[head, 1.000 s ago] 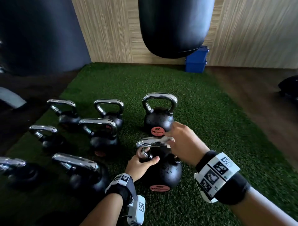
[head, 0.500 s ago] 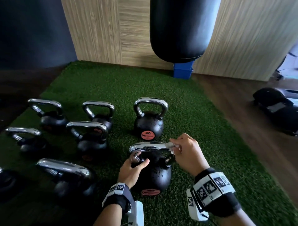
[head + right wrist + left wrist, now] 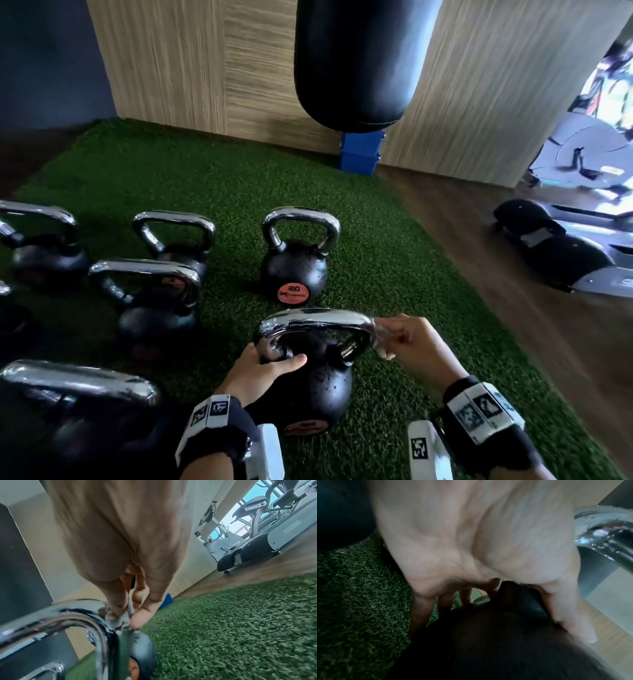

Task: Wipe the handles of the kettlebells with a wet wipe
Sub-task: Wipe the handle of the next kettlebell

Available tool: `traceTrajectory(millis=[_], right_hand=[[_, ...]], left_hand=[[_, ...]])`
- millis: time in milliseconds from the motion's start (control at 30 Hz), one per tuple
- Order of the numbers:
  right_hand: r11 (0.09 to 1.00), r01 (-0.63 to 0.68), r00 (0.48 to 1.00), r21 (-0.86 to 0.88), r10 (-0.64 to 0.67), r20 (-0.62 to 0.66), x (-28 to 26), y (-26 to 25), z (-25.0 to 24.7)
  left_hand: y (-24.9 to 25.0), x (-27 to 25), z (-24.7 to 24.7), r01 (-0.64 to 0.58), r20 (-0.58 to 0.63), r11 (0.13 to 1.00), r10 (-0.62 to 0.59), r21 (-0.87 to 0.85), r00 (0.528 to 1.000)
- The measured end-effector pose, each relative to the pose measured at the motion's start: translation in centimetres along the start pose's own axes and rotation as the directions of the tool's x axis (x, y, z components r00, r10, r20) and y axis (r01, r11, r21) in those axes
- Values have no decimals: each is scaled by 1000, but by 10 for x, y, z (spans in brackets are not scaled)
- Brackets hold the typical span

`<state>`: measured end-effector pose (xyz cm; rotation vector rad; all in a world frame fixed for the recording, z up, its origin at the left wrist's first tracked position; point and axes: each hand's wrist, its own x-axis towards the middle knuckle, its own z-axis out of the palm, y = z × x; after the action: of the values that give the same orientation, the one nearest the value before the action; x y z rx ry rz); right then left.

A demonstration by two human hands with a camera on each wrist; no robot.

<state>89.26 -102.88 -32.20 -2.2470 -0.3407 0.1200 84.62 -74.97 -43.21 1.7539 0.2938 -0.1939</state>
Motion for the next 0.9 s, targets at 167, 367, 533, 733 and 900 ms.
traceTrajectory(millis=[167,367,533,733,900], right_hand=[[983,-14,973,-185,56,225,9,12,7],[991,-19,955,-134,58,292,22,33,26],[1000,-27,914,4,23,406,12,36,2],[977,164,852,137,-210,479,-3,-2,-39],[913,308,907,266,-367,206,-5,-49,-40]], left_hand=[[0,-1,-2,86,3,996,-86,-16,996],[14,-9,-2,139,-26,978,-136,154,990],[46,-26,-22,131,84,806,-218,577,972],[100,-67,-77,173,-348,725,98,667,933],[164,-93,-46,-367,-277,921,390,133,878]])
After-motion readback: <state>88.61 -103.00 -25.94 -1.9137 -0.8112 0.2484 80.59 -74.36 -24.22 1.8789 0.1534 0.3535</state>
